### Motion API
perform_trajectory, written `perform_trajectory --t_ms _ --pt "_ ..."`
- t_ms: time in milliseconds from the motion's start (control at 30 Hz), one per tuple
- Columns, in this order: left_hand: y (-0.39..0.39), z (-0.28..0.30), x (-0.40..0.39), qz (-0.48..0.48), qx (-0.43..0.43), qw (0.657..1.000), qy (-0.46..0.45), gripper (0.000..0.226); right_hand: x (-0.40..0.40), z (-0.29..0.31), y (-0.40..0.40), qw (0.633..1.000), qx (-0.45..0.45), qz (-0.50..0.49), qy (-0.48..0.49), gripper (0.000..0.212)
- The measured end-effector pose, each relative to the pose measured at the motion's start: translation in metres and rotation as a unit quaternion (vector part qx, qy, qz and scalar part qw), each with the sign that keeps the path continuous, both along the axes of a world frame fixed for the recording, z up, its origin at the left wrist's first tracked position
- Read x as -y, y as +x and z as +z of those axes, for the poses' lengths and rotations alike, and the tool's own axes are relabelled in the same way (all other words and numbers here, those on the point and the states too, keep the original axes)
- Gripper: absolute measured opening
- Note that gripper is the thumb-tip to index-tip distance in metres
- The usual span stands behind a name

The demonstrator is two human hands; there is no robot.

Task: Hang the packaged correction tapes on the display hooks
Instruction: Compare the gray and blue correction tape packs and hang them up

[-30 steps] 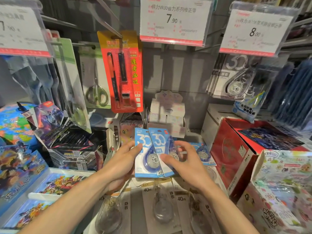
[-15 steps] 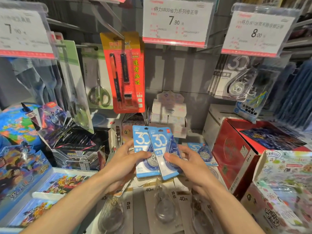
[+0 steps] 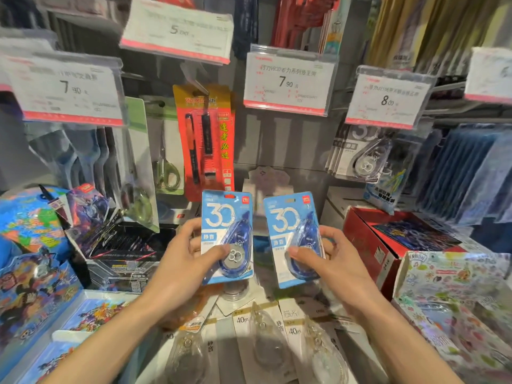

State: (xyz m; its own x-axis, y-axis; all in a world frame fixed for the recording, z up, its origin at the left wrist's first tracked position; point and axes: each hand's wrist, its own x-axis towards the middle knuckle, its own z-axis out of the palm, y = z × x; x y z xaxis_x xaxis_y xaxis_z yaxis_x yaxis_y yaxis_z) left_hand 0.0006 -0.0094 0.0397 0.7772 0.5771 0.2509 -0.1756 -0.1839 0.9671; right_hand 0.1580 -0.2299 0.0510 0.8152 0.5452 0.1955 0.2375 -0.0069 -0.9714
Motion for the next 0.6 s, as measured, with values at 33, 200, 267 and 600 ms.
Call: perform_trajectory --t_ms 33,200,267,600 --pt "-0.001 0.002 0.001 -0.001 0.005 1.000 0.005 0.042 0.003 0.003 -0.001 1.000 0.006 -0.002 0.002 0.070" --pt "-0.002 0.016 0.018 0.005 0.027 1.000 0.016 0.041 0.022 0.020 -0.008 0.999 0.039 0.003 0.006 0.072" --pt "0.000 0.023 0.030 0.007 0.036 0.999 0.020 0.041 0.032 0.027 -0.007 0.998 0.055 0.003 0.011 0.073" --pt "0.040 0.068 0.132 0.017 0.059 0.994 0.090 0.037 0.133 0.066 0.037 0.991 0.114 0.027 0.066 0.068"
